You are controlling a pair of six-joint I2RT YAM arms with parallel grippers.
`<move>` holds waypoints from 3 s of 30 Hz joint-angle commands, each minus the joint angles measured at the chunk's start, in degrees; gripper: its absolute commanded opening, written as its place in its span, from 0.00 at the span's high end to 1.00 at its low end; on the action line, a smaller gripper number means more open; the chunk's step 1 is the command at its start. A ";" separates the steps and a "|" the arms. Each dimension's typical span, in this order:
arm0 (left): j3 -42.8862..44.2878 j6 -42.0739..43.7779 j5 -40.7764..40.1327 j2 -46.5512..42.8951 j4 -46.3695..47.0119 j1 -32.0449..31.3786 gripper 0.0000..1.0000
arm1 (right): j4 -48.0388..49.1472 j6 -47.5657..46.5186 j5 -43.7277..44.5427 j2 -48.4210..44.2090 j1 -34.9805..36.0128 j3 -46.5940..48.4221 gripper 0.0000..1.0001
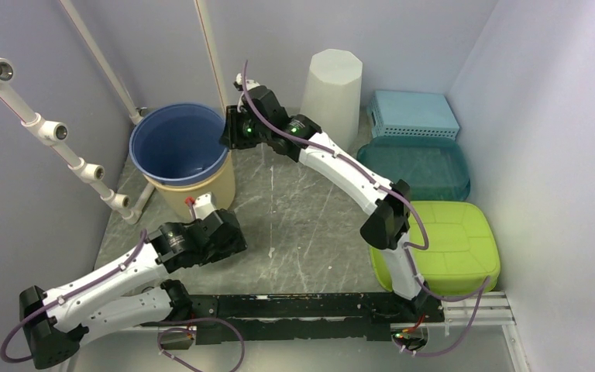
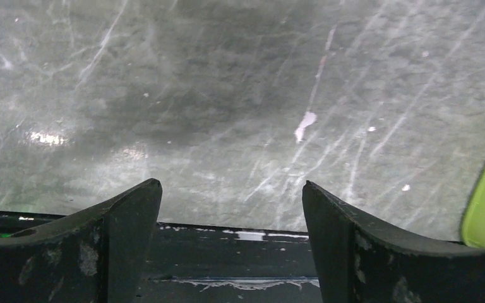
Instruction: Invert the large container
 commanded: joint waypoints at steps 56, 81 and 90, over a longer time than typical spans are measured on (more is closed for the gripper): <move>31.62 14.88 -9.67 13.04 5.90 0.11 0.32 | -9.95 -12.68 -1.40 -45.67 -17.26 -41.74 1.00; 31.31 22.72 -3.78 12.03 12.82 1.75 0.97 | -10.76 -8.23 -9.90 -41.65 -17.26 -39.36 0.62; 31.91 21.92 -6.07 11.09 10.52 1.99 0.67 | -9.92 -7.39 -5.28 -41.62 -17.39 -38.69 1.00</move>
